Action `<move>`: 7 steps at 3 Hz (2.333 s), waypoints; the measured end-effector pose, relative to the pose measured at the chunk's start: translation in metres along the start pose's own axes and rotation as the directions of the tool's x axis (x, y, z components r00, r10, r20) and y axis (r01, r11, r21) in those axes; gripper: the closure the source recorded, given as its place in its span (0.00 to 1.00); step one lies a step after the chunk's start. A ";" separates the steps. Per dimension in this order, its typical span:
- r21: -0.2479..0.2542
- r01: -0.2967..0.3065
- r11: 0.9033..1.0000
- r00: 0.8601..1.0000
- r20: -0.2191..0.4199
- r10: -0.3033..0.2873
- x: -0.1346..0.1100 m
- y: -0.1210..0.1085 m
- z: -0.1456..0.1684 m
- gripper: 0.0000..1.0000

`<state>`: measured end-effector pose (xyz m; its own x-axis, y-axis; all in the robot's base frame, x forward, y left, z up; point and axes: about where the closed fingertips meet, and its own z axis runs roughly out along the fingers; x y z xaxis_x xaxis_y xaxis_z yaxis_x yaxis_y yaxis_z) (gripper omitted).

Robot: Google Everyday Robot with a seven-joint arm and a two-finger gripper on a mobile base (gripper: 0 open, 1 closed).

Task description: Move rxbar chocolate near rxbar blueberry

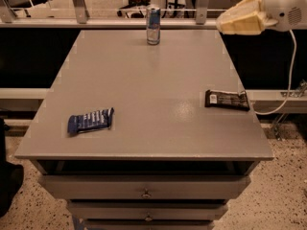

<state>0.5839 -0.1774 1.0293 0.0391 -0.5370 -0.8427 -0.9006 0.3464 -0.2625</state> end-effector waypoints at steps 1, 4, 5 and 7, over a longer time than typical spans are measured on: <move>-0.031 -0.021 0.999 1.000 -0.022 0.020 0.014 0.005 0.007 0.63; -0.166 -0.116 0.979 0.972 -0.224 0.077 0.125 0.028 0.081 0.00; -0.172 -0.093 0.981 0.961 -0.273 0.043 0.148 0.033 0.082 0.00; -0.140 -0.024 0.990 0.932 -0.362 -0.029 0.183 0.029 0.066 0.00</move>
Offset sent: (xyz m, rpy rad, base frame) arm 0.0099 0.0019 -0.1026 -0.0655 0.2148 0.0571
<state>0.5931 -0.2148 0.8365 -0.0943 -0.7887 -0.6075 -0.9529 0.2482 -0.1744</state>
